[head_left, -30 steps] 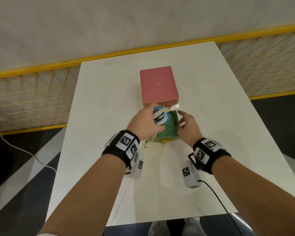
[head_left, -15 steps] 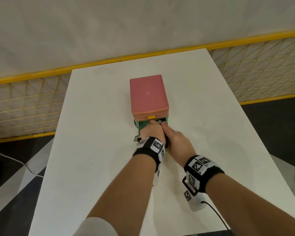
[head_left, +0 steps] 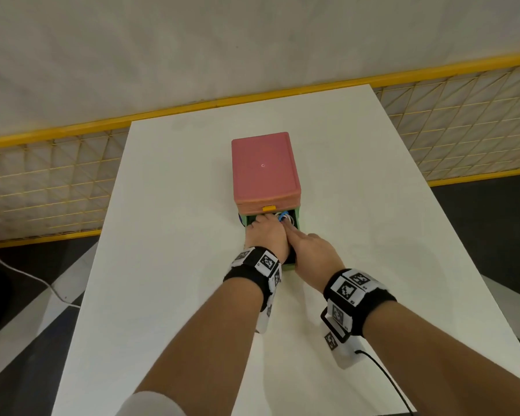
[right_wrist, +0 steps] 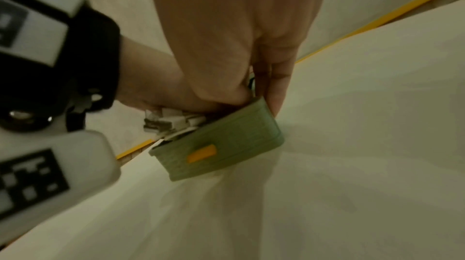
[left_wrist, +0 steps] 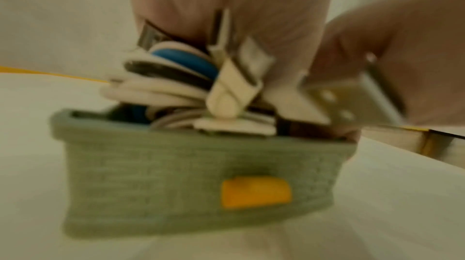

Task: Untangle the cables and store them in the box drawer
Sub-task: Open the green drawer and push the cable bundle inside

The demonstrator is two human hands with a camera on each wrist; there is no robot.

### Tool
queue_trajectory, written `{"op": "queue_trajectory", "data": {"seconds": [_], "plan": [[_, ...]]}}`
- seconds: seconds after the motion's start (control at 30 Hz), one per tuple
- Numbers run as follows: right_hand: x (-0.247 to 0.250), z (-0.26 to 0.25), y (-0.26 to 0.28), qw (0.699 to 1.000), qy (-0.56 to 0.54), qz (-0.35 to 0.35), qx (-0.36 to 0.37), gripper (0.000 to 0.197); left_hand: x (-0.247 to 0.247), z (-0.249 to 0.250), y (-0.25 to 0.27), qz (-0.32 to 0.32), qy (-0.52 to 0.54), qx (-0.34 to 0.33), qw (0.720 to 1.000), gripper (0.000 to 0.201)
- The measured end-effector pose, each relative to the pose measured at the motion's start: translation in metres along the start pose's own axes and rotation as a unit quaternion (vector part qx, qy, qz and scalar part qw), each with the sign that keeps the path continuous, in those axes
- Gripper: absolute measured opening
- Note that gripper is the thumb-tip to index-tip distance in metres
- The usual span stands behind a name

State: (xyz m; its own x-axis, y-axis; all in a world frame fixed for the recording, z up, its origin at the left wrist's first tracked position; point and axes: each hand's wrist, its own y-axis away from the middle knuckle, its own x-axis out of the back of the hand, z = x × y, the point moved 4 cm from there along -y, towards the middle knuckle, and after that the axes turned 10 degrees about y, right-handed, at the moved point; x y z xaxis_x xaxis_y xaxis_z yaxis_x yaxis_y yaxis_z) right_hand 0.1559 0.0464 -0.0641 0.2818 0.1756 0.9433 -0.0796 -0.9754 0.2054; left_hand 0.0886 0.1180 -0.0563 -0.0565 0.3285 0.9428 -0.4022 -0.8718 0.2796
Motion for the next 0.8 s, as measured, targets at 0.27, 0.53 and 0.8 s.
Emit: {"op": "queue_trajectory", "data": {"seconds": [0.27, 0.53, 0.8], "plan": [[0.008, -0.001, -0.011, 1.0, 0.008, -0.023, 0.004, 0.061, -0.015, -0.008, 0.009, -0.007, -0.001, 0.022, 1.0, 0.071], [0.003, -0.004, 0.004, 0.999, -0.004, 0.034, 0.003, 0.071, -0.018, -0.004, 0.007, 0.024, -0.018, 0.042, 0.999, 0.042], [0.008, -0.012, -0.019, 0.998, 0.04, -0.047, 0.007, 0.08, -0.01, -0.016, 0.011, -0.017, 0.038, -0.025, 0.999, 0.079]]}}
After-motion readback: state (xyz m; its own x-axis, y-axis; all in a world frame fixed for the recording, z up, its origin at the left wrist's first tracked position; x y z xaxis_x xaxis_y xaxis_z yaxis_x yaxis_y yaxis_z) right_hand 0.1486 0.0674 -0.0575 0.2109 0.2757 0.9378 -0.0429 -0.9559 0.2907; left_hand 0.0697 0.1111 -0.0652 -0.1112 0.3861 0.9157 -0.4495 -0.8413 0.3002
